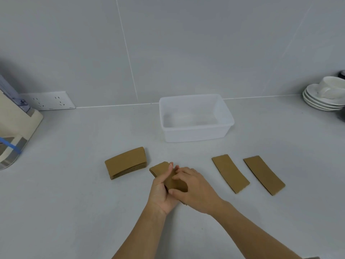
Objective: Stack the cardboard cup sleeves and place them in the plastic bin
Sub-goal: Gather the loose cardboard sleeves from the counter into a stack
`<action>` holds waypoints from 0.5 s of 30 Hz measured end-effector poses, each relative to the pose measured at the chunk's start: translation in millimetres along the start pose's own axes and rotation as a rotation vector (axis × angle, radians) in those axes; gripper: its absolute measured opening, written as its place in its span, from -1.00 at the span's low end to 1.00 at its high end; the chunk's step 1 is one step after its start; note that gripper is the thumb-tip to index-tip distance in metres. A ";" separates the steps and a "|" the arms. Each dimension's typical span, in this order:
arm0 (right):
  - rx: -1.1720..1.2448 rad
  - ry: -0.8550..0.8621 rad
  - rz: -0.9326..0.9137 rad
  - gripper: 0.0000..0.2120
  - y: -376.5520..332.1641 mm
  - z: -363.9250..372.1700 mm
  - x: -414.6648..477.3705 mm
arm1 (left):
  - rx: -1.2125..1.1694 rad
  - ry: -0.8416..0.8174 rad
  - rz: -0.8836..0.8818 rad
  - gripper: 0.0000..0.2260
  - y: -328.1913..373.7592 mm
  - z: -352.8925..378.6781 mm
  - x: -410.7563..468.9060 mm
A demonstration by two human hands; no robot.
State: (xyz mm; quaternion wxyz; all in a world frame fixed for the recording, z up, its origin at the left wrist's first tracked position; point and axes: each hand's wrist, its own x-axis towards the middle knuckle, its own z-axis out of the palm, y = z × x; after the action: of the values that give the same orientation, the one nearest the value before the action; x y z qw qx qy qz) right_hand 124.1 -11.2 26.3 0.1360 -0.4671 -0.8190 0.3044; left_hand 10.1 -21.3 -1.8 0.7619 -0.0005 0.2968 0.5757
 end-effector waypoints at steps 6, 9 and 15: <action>-0.023 -0.215 0.045 -0.46 21.6 -23.7 -6.3 | 0.042 0.144 -0.087 -0.66 -13.9 9.9 8.8; 0.093 -0.133 0.087 -0.53 34.2 -40.9 -10.6 | 0.045 0.145 -0.106 -0.51 -17.4 19.7 15.0; -0.078 0.253 0.252 -0.66 74.4 -52.6 -18.9 | -0.010 0.151 -0.085 -0.47 -29.5 26.8 20.2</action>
State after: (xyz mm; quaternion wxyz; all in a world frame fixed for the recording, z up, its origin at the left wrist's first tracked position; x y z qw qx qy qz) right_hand 211.5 20.5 21.9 0.1804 -0.6052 -0.7417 0.2260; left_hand 51.4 -4.3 1.1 0.7610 -0.0603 0.3502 0.5428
